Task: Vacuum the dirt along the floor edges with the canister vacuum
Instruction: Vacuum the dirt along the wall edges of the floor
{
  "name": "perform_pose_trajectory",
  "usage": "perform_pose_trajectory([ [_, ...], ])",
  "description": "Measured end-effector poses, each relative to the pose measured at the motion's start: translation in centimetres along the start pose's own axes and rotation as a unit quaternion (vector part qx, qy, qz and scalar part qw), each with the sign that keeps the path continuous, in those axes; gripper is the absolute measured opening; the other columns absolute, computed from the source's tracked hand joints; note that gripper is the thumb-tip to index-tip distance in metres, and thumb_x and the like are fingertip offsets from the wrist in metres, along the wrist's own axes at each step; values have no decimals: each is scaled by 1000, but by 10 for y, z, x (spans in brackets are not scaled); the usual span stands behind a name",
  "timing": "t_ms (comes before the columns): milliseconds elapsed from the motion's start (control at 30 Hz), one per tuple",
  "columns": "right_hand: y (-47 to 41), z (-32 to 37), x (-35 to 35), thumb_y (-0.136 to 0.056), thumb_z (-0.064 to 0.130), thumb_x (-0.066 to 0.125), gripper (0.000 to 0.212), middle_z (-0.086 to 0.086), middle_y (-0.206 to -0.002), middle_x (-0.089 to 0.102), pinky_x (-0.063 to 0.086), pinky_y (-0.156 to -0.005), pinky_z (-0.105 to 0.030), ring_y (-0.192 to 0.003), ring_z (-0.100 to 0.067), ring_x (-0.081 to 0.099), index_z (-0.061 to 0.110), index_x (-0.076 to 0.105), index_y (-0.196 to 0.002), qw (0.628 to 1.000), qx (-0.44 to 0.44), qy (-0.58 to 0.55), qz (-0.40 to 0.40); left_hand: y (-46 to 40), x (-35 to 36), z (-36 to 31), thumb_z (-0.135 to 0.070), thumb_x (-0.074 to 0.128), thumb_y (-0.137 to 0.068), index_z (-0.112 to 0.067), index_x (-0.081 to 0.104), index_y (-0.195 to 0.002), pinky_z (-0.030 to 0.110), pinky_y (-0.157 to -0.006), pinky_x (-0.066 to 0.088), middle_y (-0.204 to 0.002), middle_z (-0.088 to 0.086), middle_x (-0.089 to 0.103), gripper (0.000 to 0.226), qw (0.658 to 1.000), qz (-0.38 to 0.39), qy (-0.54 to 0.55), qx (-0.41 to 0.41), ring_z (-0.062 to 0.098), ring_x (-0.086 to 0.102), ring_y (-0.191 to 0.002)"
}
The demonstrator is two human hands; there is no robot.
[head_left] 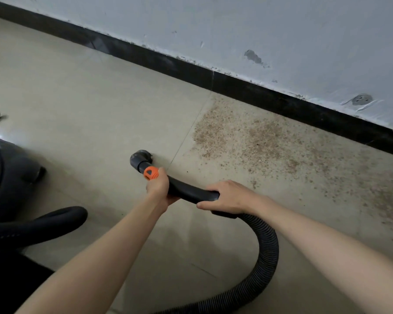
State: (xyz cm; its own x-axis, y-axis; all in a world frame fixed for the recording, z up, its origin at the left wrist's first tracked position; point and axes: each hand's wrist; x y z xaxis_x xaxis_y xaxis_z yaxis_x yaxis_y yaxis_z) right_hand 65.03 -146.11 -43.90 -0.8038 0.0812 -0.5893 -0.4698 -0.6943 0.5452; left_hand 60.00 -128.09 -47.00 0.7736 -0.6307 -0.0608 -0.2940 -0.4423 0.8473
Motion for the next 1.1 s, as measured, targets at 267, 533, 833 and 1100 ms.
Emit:
perform_pose_trajectory([
  [267,-3,-21,9,-82,53,71,37,6,-72,69,45,-63,-21,-62,-5,61,17,69,-79,992,36,-110,46,-2,5,37,-45,51,-88,-7,38,-132,34,-53,53,-118,13,53,60,998,-53,20,30,32,58,-100],
  [533,-5,-1,59,-86,39,60,25,2,-85,56,34,-60,-32,-76,-24,55,25,48,-103,989,30,106,-100,9,5,54,-41,52,-92,-9,44,-126,31,-61,49,-113,11,59,47,999,39,-15,31,25,60,-96],
  [833,4,-20,47,-72,23,68,14,7,-50,54,41,-37,-22,-35,-10,51,27,55,-74,998,44,-35,-15,22,-1,91,-41,46,-93,-7,53,-103,25,-54,45,-77,5,57,36,994,-34,85,55,16,55,-60],
  [1100,-8,12,74,-79,35,64,18,10,-67,48,31,-48,-26,-60,-14,50,28,49,-85,990,-26,133,-40,21,-26,97,-38,43,-94,-8,47,-110,27,-58,47,-88,4,55,34,968,-112,212,74,16,56,-73],
])
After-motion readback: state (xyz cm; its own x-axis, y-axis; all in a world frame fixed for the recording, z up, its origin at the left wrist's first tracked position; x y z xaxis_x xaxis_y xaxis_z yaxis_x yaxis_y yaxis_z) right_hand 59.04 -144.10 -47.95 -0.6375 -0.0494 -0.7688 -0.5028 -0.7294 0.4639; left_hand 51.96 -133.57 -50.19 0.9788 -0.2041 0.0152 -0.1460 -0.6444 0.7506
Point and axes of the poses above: each hand's wrist, its own y-axis away from the middle knuckle, its own x-axis out of the palm, z = x × y
